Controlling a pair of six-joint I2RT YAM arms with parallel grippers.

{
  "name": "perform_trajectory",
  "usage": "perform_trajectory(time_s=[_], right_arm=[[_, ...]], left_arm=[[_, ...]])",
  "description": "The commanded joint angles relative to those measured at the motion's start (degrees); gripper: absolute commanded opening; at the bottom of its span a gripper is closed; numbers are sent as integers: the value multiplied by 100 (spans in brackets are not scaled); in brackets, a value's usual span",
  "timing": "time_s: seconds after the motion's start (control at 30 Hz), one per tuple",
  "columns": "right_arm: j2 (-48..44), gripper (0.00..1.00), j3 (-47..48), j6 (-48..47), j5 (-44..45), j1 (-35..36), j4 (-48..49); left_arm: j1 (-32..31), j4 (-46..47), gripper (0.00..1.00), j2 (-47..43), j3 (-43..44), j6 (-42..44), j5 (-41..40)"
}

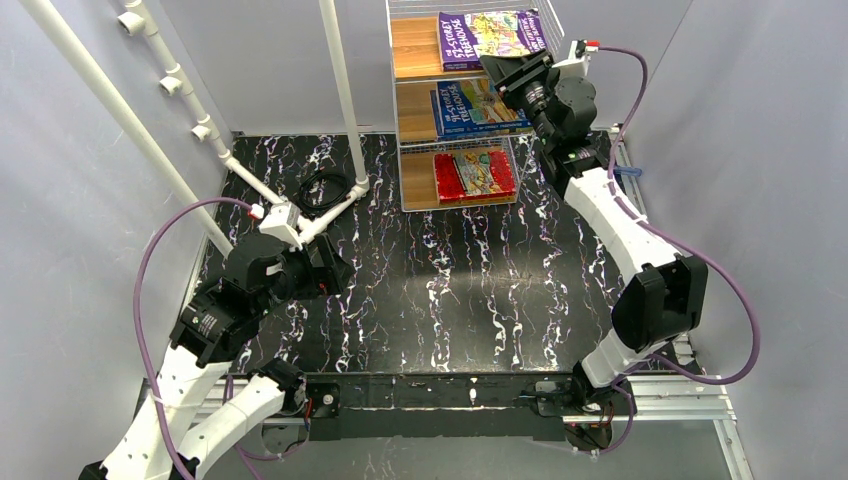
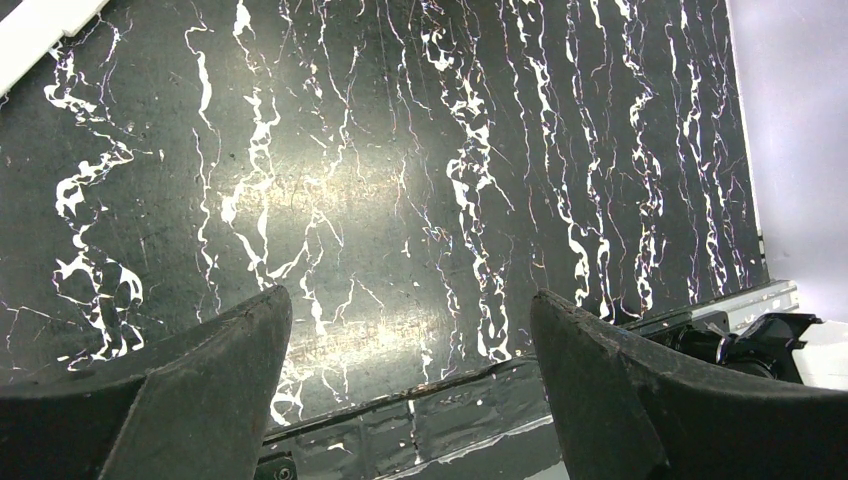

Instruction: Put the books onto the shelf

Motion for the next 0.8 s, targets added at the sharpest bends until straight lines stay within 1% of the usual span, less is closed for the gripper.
perform_trajectory(time_s=[0.0,0.13,0.23,0.33,0.37,0.47,0.57,0.6,0.63,0.73,0.77], right_arm=[[-48,40,217,88,-214,-52,416],[-343,42,173,-76,-325,-58,326],[-687,48,155,-546,-493,-85,26],[-1200,58,175,-1443,-318,-99,-873],[-1390,62,184,-1845,-152,-99,-1271],[-2104,74,163,-3112,858,-98,-2531],[-2725,82,-26,-4071,1991,-99,-3500],[-2931,88,-193,-4337,2208,-104,-3698],[-3121,92,-374,-4569,2347,-103,-3850],[-3523,98,-965,-4862,2713,-98,-4510],[-3627,99,-1193,-4906,2738,-103,-4699]], left_arm=[[24,-93,86,-66,85,68,-108],[25,-105,87,-72,95,81,-121],[25,-105,86,-65,114,79,-124],[20,-100,86,-63,115,80,-120],[24,-98,87,-62,108,85,-114],[24,-57,87,-5,108,77,-83],[25,8,87,78,134,79,-47],[25,61,87,111,136,93,-65],[25,121,87,147,125,104,-95],[19,266,87,317,167,133,-117],[22,299,87,384,193,140,-100]])
